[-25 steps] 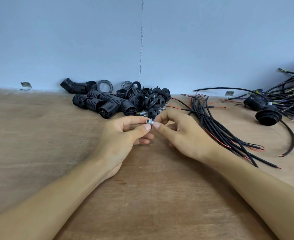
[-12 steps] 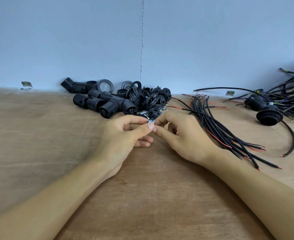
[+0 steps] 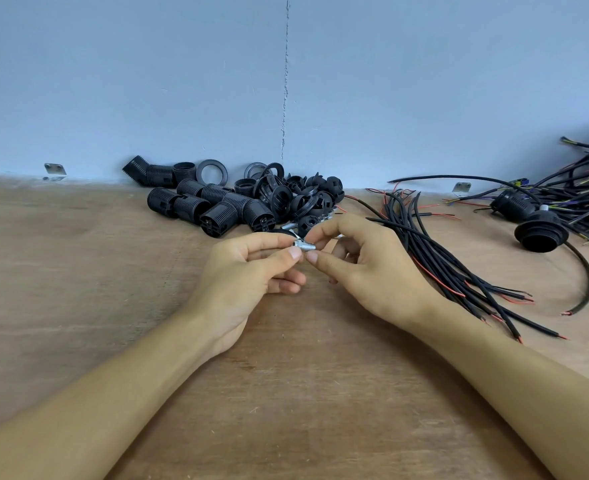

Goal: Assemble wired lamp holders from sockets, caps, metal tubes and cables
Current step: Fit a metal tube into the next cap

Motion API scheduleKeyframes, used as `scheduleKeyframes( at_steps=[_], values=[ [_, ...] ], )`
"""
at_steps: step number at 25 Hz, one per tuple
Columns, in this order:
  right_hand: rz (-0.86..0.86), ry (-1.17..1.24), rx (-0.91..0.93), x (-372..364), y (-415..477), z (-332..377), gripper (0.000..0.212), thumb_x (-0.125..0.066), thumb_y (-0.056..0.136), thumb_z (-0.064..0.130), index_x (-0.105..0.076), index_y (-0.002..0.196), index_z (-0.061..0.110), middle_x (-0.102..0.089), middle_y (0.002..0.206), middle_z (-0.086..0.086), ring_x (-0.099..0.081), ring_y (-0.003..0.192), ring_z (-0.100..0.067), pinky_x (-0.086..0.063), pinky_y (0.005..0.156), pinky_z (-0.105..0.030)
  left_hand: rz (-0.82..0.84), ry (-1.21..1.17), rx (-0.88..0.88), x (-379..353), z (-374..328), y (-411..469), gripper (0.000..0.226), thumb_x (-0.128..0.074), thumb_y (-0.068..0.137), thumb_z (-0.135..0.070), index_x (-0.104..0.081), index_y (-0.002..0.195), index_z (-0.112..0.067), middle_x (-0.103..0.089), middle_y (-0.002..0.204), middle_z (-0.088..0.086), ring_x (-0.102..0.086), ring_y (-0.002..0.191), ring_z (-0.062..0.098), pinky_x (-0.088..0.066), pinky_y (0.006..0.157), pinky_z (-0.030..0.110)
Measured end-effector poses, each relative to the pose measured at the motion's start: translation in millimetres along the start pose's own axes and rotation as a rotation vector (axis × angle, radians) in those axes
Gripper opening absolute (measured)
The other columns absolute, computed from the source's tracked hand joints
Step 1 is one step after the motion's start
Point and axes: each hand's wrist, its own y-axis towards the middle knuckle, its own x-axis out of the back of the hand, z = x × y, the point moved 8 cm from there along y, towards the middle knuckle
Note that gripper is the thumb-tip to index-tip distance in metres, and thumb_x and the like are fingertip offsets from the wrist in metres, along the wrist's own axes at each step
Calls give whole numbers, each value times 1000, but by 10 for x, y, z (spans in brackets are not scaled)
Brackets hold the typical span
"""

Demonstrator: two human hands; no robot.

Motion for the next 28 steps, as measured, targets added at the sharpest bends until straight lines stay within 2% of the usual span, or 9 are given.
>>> scheduleKeyframes(
  at_steps=[5, 9, 13, 16, 19, 23, 24, 26, 28],
  values=[
    [-13, -137, 93, 11, -3, 80, 10, -71, 93, 16, -68, 101, 19, -63, 91, 13, -60, 67, -13, -39, 66, -11, 13, 1, -3, -33, -30, -15, 29, -82, 72, -25, -78, 95, -7, -78, 83, 8, -72, 65, 20, -58, 60, 25],
    [24, -97, 52, -15, 0, 50, 3, -68, 96, 21, -68, 98, 23, -61, 71, 25, -56, 58, -7, -39, 60, -12, -5, 37, 2, -14, -7, -7, 14, -78, 84, -5, -76, 98, -4, -77, 80, 10, -73, 64, 19, -59, 60, 25],
    [10, 89, -154, 6, 27, -107, 40, -46, 104, 44, -71, 88, 18, -65, 68, 5, -51, 45, -12, -42, 51, -25, 12, 66, -18, -21, -13, -22, 18, -75, 87, 2, -75, 104, -4, -78, 83, 11, -73, 66, 19, -59, 62, 24],
    [66, 255, -209, 0, 30, -161, 17, -62, 99, 31, -69, 105, 17, -69, 81, 5, -55, 51, -14, -43, 51, -22, -17, 53, -35, -6, -28, -13, 17, -77, 85, 1, -76, 101, -5, -77, 82, 10, -73, 66, 19, -59, 62, 25],
    [167, 278, -162, -98, 21, -135, 5, -69, 94, 18, -70, 96, 13, -67, 74, 8, -57, 55, -12, -46, 52, -22, -35, 62, -56, 12, -38, -15, 18, -79, 83, 2, -76, 100, -5, -77, 81, 9, -73, 65, 18, -59, 61, 25],
    [102, 157, -239, -85, 22, -192, 55, -46, 101, 56, -67, 76, 12, -62, 57, -1, -52, 44, -15, -42, 48, -23, -23, 106, -72, -6, -47, -26, 20, -81, 82, 0, -77, 99, -9, -78, 81, 6, -74, 68, 19, -61, 65, 29],
    [81, 199, -242, -56, 24, -191, 52, -47, 100, 57, -67, 80, 13, -63, 61, -3, -53, 45, -18, -42, 46, -25, -25, 117, -74, -4, -52, -24, 20, -81, 82, 0, -77, 99, -11, -78, 82, 5, -74, 68, 19, -62, 68, 31],
    [98, 294, -193, -51, 30, -153, 27, -61, 99, 39, -66, 94, 14, -66, 73, -3, -57, 48, -20, -44, 46, -28, -27, 126, -82, 0, -56, -19, 20, -80, 83, 0, -76, 98, -12, -78, 84, 5, -74, 69, 19, -62, 71, 33],
    [145, 300, -157, -86, 23, -122, 14, -66, 97, 25, -65, 96, 11, -65, 75, -3, -56, 49, -19, -45, 47, -28, -19, 119, -89, -4, -63, -25, 20, -80, 83, 1, -76, 98, -11, -78, 84, 5, -74, 69, 19, -62, 67, 30]
  ],
)
